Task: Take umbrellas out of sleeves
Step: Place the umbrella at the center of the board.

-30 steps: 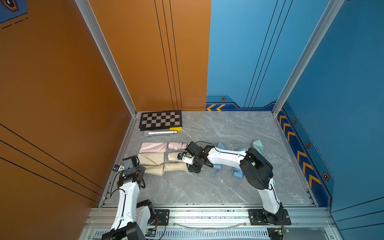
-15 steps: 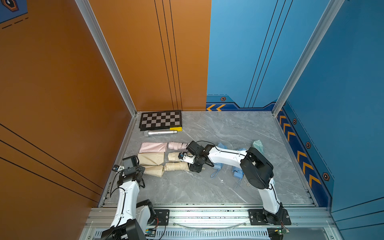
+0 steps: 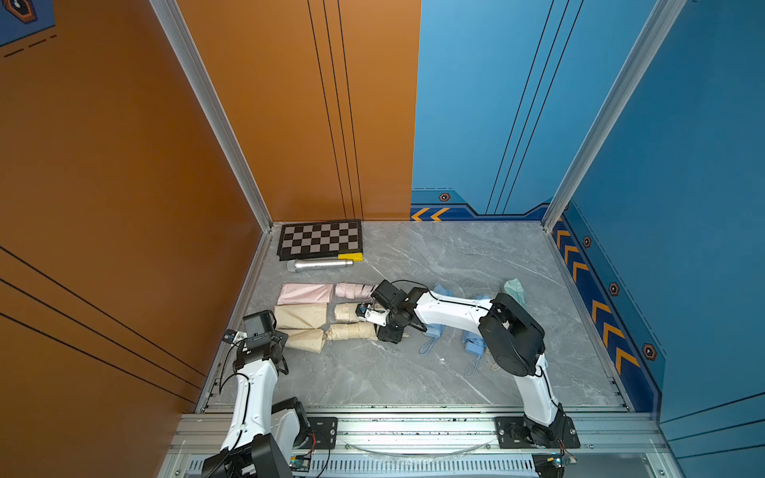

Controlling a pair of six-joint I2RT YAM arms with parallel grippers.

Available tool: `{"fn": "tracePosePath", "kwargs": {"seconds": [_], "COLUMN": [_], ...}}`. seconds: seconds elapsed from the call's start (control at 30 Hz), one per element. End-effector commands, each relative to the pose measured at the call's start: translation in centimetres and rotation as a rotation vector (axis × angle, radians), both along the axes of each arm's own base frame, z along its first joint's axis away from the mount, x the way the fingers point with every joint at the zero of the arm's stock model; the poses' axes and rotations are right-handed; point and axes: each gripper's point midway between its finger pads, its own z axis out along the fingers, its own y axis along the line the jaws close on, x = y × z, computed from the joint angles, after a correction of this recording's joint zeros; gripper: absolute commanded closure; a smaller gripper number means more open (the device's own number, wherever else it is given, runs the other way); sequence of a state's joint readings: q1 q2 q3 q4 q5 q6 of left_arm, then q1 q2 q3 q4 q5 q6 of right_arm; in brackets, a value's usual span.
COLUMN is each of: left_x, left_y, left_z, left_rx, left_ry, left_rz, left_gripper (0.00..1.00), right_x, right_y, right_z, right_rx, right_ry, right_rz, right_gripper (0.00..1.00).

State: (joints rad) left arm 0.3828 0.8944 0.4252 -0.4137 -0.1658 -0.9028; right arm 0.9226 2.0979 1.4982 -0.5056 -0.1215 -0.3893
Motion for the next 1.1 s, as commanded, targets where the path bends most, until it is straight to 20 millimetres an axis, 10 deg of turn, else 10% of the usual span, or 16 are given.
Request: {"fn": "tracePosePath", "kwargs": {"seconds": [0.0,0.47,0.73,0.87,1.07], "left_x": [-0.6,-0.9,-1.2,-0.6,0.5], "left_y": [0.4,0.2,0.5,0.3,0.0], "left_z": [-0.5,-0.4,1.3,3.2,7.1], "left_rx": [0.006,-0.014,-0.003,0.005,0.063], "left_ry": [0.014,0.004,-0.023,-0.078,-0.183], "left_rz": [0.027,0.039,0.051,0.025,-0.036], "left_gripper": [0.99,0.9,0.54,0.45,0.03], "right_x": [-0.7,-0.4,-0.5,-0.5,-0.5], "right_y": [-2.7,-2.5,-1.8,-1.0,-0.2], "right_z": [-1.7,-1.2,0.2,3.9,9.2], "right_rx": [-0.11,-0.101,-0.078,-0.006,0.114], "right_ry": [0.043,0.031,0.007,-0.036,-0.083], "right_rz": [-0.006,-0.013,-0.013,-0.014,-0.063], "right_gripper": [0.74,0.59,0.15,0.05,0.0]}}
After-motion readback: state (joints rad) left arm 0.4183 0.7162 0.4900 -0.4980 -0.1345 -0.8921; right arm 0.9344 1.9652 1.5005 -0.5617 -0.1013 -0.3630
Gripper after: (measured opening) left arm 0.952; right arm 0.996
